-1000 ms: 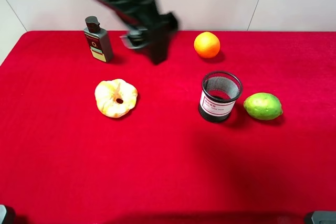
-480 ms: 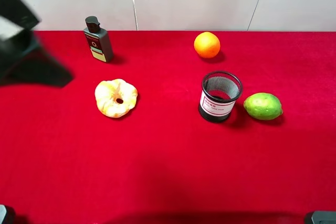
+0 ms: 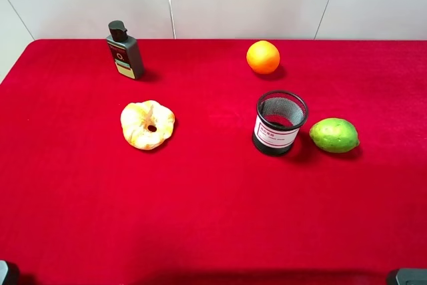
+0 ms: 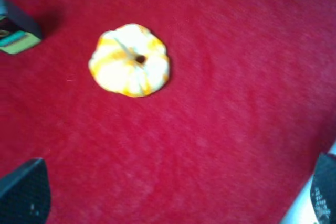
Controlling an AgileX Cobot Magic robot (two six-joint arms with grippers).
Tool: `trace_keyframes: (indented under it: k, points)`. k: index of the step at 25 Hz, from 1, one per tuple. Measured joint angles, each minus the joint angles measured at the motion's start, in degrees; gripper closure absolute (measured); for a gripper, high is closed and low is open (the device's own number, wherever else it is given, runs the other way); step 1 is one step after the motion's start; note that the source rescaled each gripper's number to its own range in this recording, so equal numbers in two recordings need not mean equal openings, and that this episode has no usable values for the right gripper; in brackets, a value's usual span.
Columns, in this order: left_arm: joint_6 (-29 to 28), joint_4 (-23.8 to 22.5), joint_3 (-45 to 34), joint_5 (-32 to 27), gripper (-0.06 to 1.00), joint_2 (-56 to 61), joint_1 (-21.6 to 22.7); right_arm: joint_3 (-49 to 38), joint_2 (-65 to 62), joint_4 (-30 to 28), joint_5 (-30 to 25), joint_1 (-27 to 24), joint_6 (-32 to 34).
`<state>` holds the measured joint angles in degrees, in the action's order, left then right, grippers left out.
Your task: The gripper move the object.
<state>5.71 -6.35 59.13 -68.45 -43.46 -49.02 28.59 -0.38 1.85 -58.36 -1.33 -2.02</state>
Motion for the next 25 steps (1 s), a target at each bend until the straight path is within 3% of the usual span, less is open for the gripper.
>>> trace_keyframes:
  k: [3,15,16,20,25]
  points:
    - [0.05,-0.23,-1.64,0.00,-0.06,2.25,4.81,0.00,0.00,0.00,0.00,0.00,0.00]
    - [0.05,5.61,-17.87,-0.05,-0.06,16.62,32.92,0.00,0.00,0.00,0.00,0.00,0.00]
    - [0.05,5.61,-17.87,-0.05,-0.06,16.62,32.92,0.00,0.00,0.00,0.00,0.00,0.00]
    - [0.05,6.35,-22.53,0.35,-0.06,22.93,39.59,0.00,0.00,0.00,0.00,0.00,0.00]
    - [0.05,7.64,-28.49,4.93,-0.06,31.34,44.82,0.00,0.00,0.00,0.00,0.00,0.00]
